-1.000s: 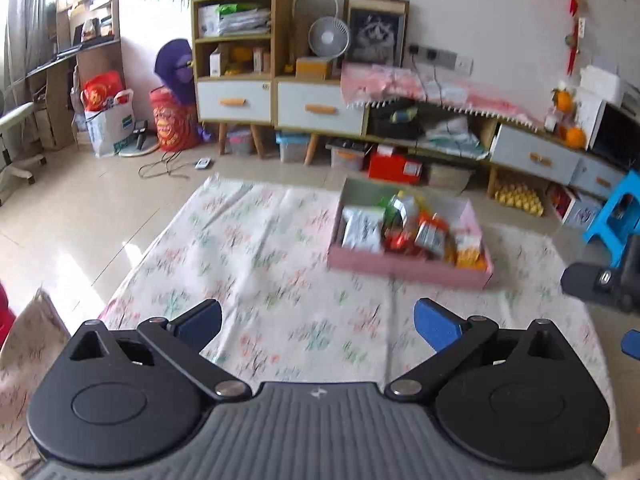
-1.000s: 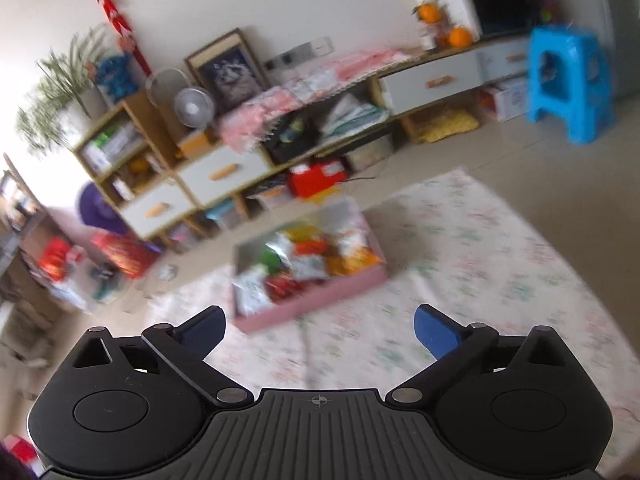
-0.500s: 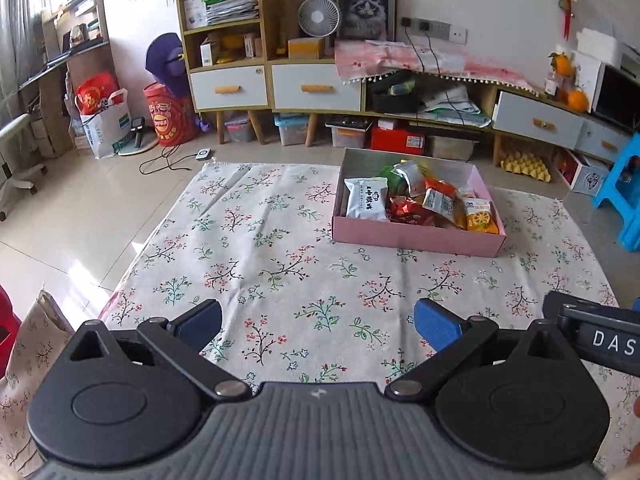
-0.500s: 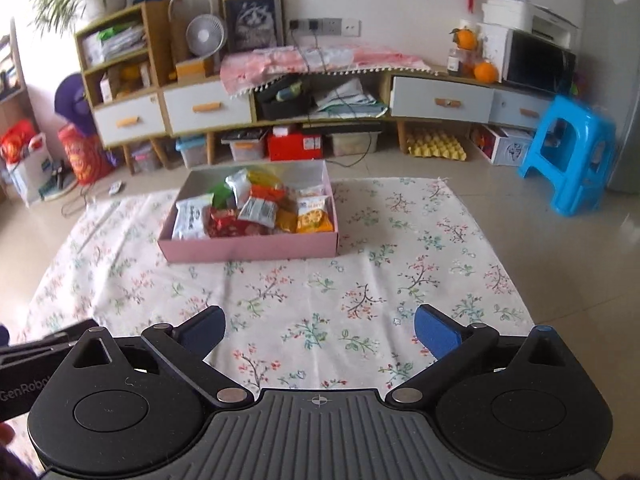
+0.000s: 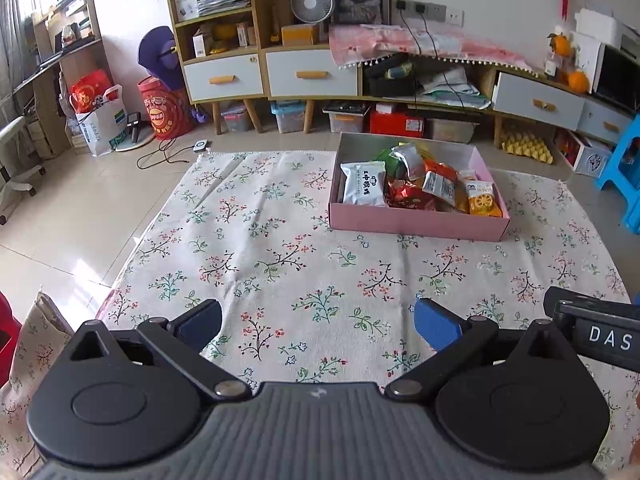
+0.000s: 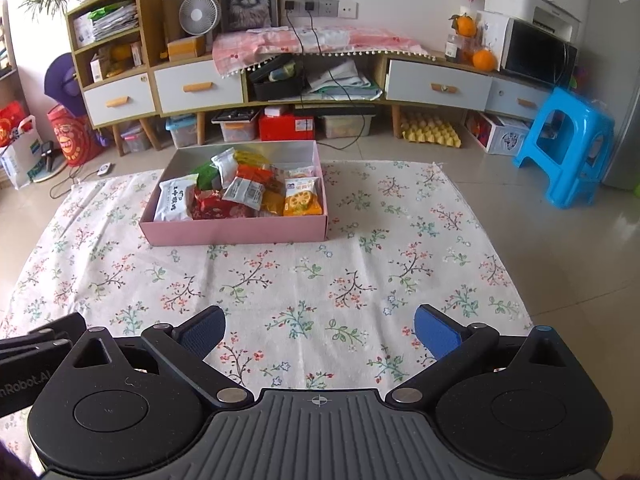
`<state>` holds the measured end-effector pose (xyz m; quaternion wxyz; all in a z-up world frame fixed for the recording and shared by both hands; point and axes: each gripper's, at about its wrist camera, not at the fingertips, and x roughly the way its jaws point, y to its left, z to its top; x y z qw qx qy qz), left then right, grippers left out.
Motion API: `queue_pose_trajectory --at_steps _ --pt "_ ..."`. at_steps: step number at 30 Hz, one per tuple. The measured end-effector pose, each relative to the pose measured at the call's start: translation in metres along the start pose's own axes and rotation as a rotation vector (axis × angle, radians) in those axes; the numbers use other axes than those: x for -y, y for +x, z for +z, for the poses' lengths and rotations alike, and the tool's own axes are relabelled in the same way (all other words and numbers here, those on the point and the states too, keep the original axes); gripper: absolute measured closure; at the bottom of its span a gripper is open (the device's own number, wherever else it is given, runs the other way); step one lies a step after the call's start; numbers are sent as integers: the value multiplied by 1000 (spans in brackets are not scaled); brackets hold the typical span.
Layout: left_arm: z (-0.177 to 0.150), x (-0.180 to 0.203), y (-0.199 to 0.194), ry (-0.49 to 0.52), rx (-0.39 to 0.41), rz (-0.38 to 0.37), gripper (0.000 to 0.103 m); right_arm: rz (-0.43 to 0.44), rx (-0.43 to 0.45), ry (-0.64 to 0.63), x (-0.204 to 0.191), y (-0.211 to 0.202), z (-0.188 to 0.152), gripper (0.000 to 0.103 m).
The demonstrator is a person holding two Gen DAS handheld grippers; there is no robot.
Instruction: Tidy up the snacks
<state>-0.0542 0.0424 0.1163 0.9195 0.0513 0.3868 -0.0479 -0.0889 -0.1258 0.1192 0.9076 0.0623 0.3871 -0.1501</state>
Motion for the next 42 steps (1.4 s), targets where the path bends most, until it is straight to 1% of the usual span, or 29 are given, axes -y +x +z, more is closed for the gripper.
queue_pose_trajectory --at_steps 6,11,21,42 --pt "0 2 4 13 -28 -9 0 -6 1 -16 -5 1 1 1" --pt "0 -2 3 -18 -37 -25 0 -9 -1 -22 -6 2 1 1" --pt "2 1 8 -17 -67 -30 0 -23 -11 -17 -5 5 1 1" --pt "3 4 7 -7 -56 -41 0 -21 -20 -8 -3 5 3 1"
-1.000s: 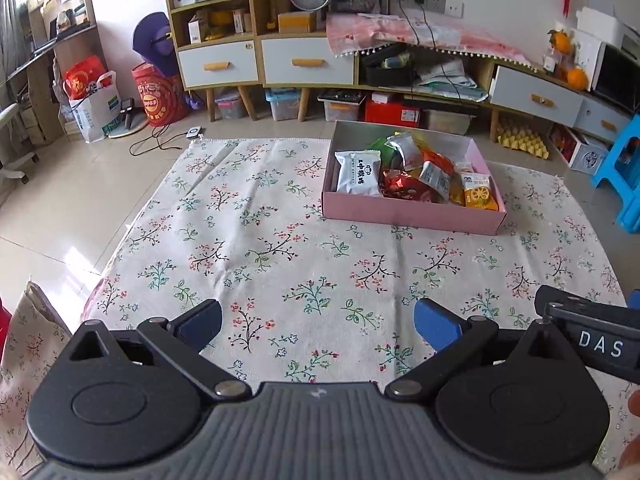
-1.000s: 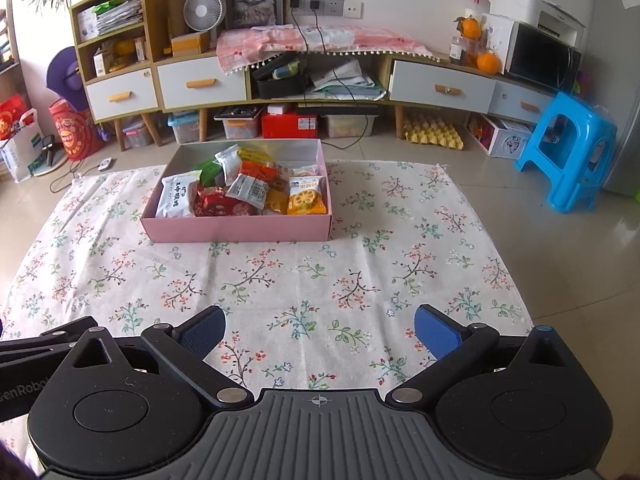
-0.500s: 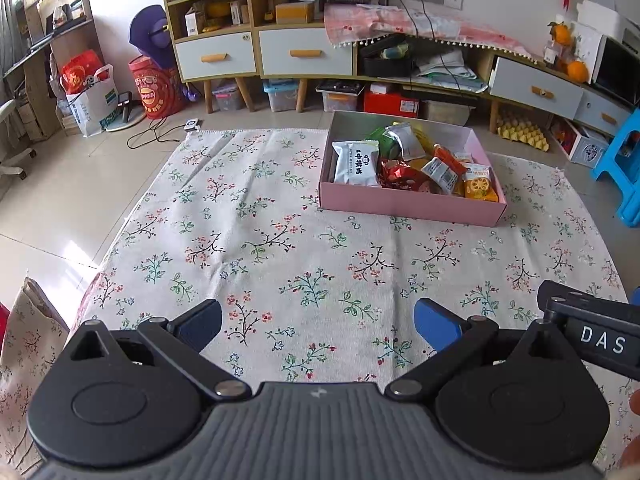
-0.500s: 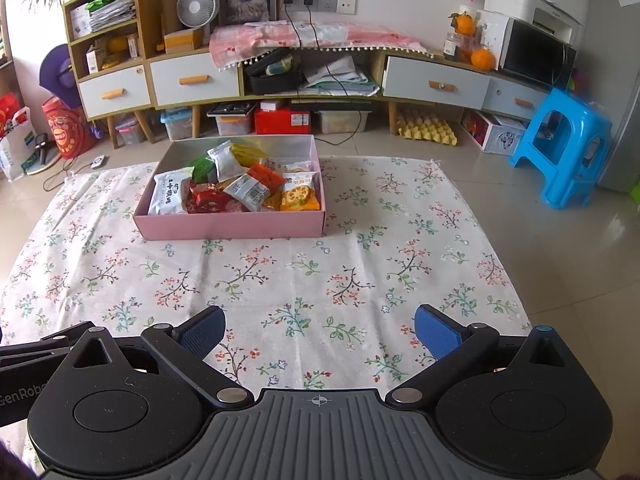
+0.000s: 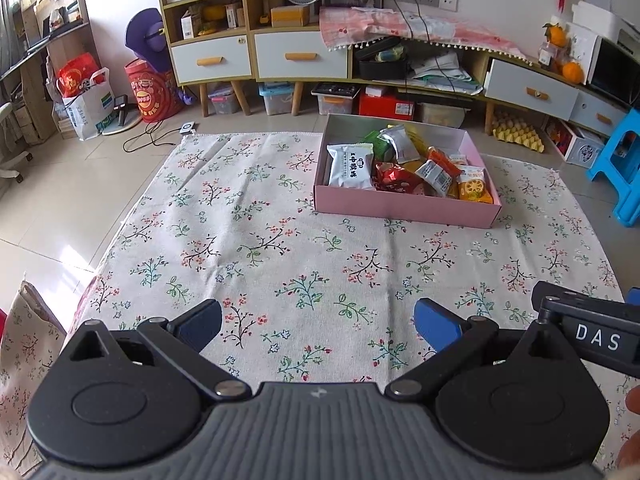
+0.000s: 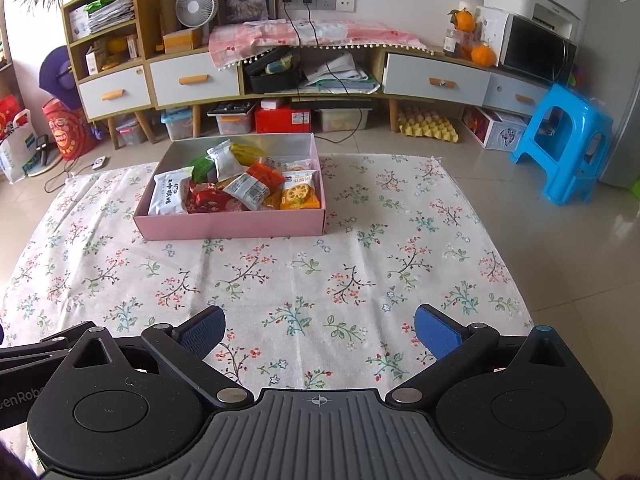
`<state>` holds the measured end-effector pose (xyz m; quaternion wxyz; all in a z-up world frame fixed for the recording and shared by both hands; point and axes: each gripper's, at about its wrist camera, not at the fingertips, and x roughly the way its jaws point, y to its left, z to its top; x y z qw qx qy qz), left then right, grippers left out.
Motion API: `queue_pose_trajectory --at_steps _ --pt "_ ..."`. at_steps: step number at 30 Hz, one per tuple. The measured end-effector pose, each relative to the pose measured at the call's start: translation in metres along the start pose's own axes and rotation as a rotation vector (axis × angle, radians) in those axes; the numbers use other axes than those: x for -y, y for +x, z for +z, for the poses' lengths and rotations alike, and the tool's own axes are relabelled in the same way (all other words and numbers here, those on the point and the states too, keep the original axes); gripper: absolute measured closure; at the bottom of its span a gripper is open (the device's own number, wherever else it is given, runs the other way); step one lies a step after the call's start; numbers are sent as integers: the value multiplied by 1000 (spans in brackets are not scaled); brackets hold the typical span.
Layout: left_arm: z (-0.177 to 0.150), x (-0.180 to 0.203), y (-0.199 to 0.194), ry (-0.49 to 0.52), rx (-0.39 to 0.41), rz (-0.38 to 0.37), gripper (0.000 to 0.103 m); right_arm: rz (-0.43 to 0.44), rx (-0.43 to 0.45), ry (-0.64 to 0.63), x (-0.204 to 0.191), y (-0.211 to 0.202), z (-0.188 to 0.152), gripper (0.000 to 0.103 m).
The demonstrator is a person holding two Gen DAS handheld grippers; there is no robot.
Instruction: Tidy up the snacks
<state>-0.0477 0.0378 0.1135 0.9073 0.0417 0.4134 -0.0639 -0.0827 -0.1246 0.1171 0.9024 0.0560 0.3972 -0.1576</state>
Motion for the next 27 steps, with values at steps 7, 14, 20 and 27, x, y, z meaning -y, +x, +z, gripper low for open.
queue_pose_trajectory --at_steps 7,14,20,27 --pt "-1 2 -2 6 14 -2 0 -1 -1 0 0 0 0 1" --pt "0 2 -1 1 9 -7 0 -2 2 0 1 0 0 1" --pt "0 1 0 -4 4 -12 0 3 0 0 3 1 1 1" --pt "-1 0 1 -6 3 -14 0 3 0 1 3 2 1 1"
